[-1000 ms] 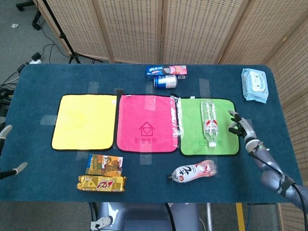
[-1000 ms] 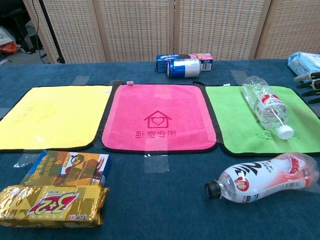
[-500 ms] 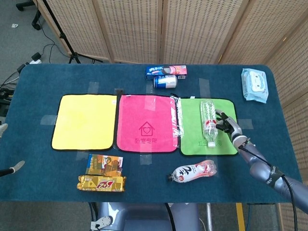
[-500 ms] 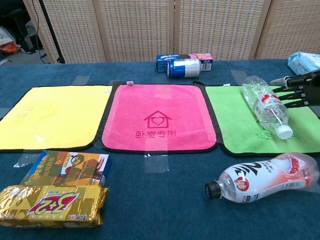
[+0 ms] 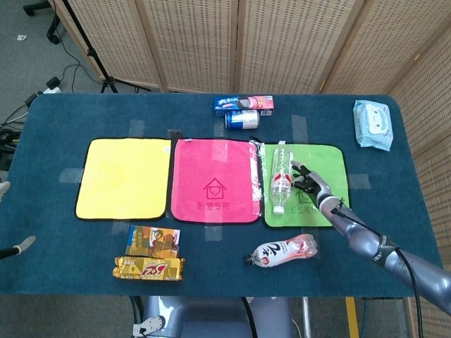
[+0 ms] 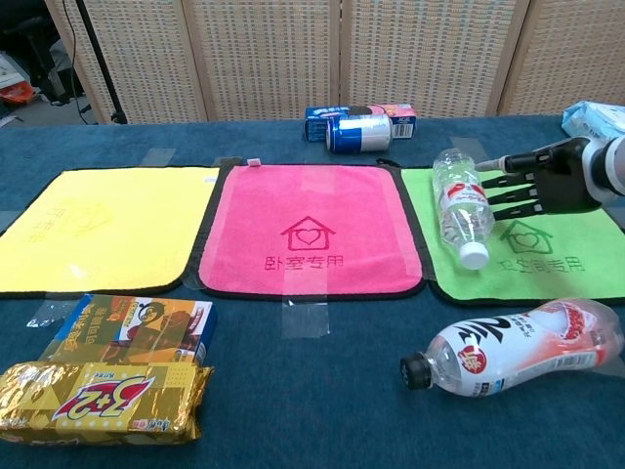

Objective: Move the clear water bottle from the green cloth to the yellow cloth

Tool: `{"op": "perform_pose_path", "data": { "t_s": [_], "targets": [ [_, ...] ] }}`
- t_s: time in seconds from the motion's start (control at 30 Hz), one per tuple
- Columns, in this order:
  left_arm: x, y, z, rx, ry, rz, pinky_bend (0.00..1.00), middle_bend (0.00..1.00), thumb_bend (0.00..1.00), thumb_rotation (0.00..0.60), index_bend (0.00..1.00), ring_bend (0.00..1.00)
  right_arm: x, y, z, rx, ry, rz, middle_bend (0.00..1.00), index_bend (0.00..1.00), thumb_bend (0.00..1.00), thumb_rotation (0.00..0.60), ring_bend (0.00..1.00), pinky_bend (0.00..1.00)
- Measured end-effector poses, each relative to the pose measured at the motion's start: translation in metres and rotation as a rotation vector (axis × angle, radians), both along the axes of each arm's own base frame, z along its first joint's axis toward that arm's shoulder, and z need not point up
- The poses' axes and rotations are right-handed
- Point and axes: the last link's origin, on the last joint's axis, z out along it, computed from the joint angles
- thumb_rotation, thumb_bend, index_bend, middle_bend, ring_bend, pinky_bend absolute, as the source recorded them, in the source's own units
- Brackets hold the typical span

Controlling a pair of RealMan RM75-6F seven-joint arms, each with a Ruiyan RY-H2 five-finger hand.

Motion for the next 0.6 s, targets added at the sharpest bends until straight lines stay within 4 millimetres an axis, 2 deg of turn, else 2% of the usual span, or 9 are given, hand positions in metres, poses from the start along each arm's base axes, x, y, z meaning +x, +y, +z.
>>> {"op": "perform_pose_path", "data": {
  "t_s": [0.6],
  "targets": [
    [0.000, 0.001, -0.001, -0.006, 0.001, 0.000, 0.00, 0.00, 0.01, 0.600, 0.00, 0.00, 0.045, -0.001, -0.030, 0.051, -0.050, 0.053, 0.00, 0.00, 1.00, 0.600, 0.00, 0.14]
  ]
}}
